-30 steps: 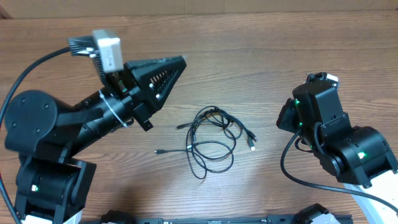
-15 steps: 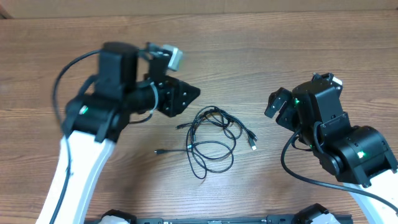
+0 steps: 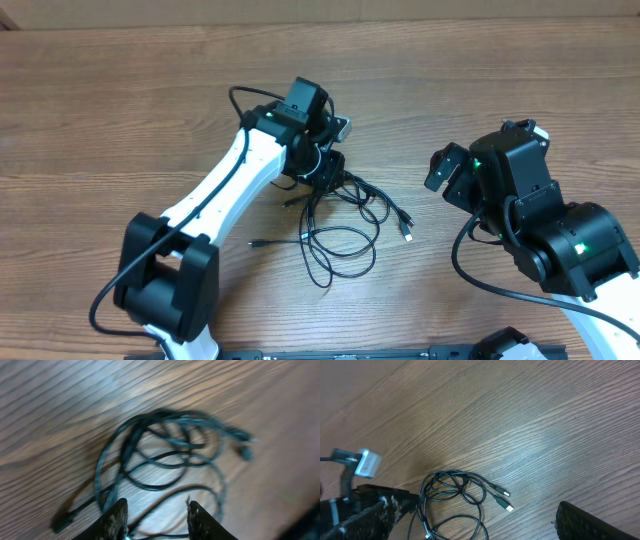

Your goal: Untangle cables

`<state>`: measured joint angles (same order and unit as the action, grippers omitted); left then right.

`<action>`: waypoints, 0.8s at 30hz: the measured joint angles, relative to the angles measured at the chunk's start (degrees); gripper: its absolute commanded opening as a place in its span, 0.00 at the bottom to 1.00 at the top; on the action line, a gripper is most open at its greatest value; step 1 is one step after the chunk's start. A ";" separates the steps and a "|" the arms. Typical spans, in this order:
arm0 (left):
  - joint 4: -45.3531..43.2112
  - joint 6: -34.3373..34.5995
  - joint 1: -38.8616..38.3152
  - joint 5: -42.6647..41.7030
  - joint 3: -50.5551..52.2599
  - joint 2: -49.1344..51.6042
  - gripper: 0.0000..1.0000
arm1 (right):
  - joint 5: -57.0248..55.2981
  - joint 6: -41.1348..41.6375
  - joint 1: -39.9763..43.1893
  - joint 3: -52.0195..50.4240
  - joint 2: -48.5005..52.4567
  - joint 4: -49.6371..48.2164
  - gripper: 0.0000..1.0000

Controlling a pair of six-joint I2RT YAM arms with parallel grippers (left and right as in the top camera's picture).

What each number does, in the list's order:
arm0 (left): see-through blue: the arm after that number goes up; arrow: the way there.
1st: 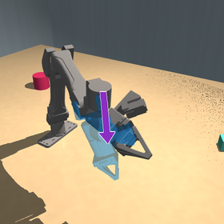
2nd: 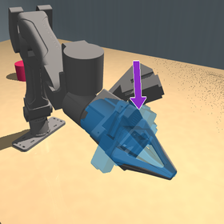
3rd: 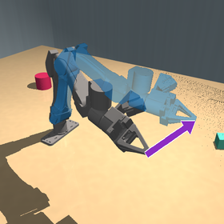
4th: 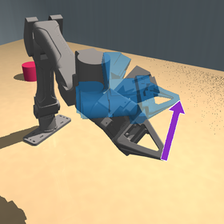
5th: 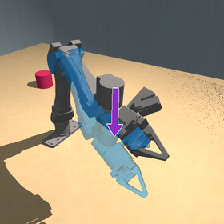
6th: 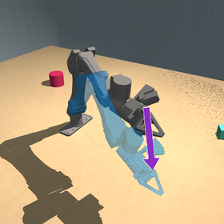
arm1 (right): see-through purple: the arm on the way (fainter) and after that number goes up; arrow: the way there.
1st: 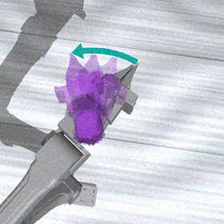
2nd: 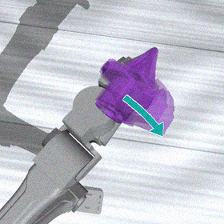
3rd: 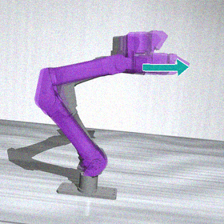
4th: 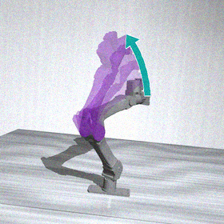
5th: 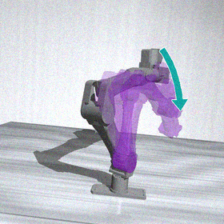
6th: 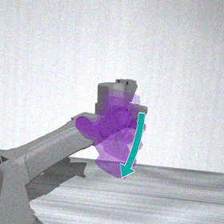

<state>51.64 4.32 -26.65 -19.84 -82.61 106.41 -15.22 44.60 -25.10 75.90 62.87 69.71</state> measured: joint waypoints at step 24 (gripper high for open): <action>1.97 -6.49 -1.88 5.88 0.00 11.69 0.04 | 0.00 -0.04 0.00 0.00 -0.02 1.05 1.00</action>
<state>53.60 -2.17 -28.53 -13.96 -82.61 118.10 -15.22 44.56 -25.10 75.90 62.85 70.76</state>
